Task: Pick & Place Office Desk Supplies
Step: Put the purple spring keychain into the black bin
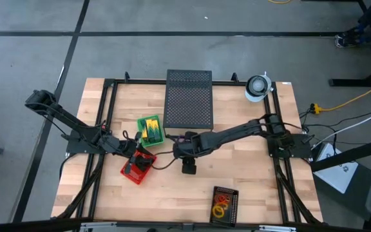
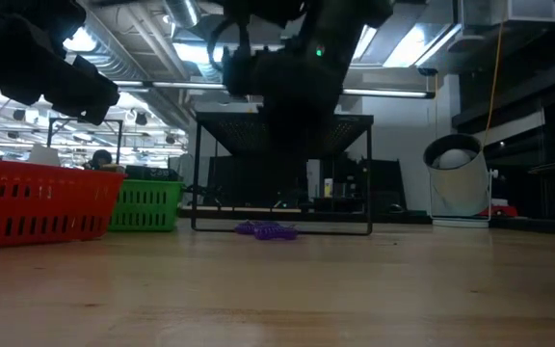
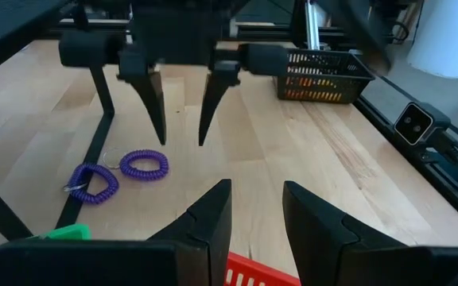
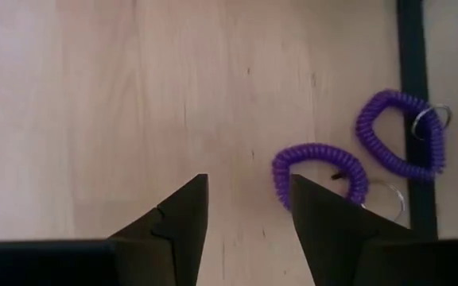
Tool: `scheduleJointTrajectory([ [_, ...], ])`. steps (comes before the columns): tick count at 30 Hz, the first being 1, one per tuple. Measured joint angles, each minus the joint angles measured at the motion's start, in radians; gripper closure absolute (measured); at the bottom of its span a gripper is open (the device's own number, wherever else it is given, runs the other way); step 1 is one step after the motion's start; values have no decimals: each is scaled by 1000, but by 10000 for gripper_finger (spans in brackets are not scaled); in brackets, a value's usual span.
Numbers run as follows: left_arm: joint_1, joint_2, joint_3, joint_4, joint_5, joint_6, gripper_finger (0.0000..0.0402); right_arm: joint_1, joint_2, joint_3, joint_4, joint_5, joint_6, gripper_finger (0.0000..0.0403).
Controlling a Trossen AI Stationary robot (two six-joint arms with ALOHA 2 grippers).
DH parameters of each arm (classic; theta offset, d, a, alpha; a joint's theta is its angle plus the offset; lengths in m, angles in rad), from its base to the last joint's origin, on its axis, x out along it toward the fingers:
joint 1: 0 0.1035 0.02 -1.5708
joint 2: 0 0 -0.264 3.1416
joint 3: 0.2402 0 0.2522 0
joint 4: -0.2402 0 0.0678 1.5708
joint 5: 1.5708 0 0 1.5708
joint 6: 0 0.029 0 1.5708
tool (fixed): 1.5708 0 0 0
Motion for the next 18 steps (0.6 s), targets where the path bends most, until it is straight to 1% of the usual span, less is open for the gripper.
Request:
scheduleJointTrajectory([
  [10, 0, 0, 0, -1, 0, 0, 292, -34, 64, -1, 3, -11, -19, 228],
  [18, 0, 0, 0, -13, 0, -5, 292, -57, 66, -1, 5, -13, -41, 228],
])
